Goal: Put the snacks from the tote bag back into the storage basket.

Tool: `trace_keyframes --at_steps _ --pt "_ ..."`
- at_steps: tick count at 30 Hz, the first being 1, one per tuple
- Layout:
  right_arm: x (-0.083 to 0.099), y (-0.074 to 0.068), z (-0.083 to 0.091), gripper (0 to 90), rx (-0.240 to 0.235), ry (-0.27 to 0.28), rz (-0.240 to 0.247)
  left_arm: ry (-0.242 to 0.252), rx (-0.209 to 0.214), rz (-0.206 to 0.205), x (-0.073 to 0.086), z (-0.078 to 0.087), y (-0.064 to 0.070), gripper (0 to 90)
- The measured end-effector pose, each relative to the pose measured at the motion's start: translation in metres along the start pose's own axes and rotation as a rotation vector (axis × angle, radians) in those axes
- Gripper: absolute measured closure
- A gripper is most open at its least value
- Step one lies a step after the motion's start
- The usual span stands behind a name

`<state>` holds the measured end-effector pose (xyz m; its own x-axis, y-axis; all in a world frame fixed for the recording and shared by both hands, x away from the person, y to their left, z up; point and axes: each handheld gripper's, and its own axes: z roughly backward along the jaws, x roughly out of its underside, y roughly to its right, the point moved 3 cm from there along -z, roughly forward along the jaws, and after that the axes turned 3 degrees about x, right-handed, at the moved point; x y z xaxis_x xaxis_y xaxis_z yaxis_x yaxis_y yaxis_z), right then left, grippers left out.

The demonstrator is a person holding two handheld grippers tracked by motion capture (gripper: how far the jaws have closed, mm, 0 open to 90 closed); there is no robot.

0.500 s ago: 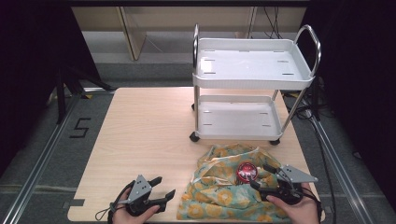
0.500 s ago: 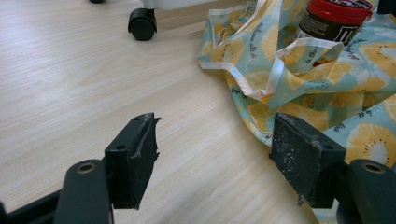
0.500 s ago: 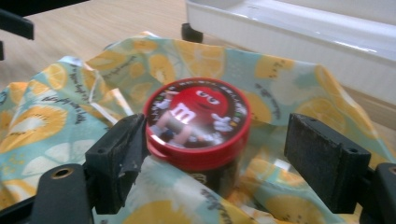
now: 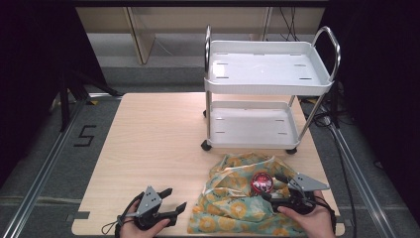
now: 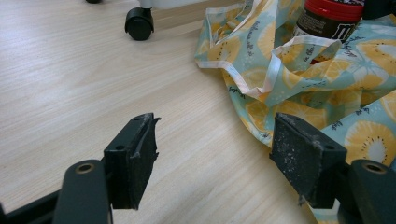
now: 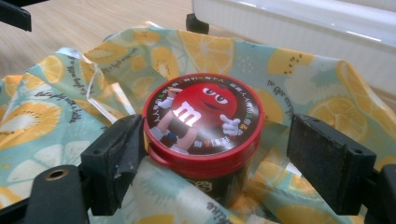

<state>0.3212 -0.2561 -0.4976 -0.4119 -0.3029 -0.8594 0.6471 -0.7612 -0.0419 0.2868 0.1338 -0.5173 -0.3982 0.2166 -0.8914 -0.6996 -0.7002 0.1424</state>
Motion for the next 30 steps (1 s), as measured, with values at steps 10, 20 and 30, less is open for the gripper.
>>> trace_keyframes --at_steps 10,20,30 --pt "0.0 -0.003 -0.008 19.9 -0.03 -0.02 0.003 0.001 0.012 -0.006 0.0 -0.001 0.0 30.5" --pt "-0.001 0.0 -0.022 20.8 -0.058 -0.011 0.037 -0.011 0.01 0.007 0.001 -0.003 0.002 30.4" --pt "0.0 -0.001 -0.029 22.3 -0.049 -0.021 0.039 -0.012 0.014 -0.011 0.0 -0.004 0.001 30.4"
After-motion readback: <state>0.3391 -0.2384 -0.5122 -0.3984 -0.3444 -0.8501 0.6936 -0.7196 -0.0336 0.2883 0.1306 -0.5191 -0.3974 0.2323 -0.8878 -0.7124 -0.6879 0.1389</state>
